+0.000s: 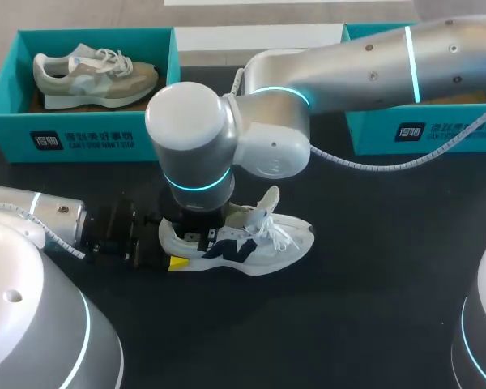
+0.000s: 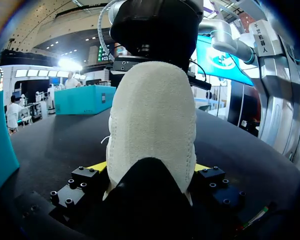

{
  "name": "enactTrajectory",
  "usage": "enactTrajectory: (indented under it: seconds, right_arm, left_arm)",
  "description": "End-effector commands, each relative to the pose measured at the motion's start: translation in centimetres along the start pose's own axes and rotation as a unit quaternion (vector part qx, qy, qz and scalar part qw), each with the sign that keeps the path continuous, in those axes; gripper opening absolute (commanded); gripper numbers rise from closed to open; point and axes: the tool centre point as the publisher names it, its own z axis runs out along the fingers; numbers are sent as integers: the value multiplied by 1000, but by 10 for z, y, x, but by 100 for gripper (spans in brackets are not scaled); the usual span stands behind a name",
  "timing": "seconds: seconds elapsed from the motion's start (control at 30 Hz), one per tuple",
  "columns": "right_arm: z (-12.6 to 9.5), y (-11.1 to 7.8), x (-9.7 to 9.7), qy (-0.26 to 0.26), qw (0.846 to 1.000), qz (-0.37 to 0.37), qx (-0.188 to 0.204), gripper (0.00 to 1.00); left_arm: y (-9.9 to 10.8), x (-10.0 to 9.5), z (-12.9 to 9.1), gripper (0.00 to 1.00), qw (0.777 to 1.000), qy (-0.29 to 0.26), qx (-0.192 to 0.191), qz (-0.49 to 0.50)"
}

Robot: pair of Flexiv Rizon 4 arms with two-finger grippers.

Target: Take the shoe out of the shoebox, open the shoe tongue, remove and reinsert the insole, then place the shoe into the shoebox

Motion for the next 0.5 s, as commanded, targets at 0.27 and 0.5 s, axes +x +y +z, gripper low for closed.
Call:
enactTrajectory:
  seconds: [0.27,0.5]
  right_arm:
    - [-49,-29,-12,-47,998,28,-26,0]
    - [-68,-33,-24,-61,997,22,-30,0]
  left_arm:
    - [7,-2,3,0,1000,1,-1,0]
    - [7,-2,3,0,1000,1,-1,0]
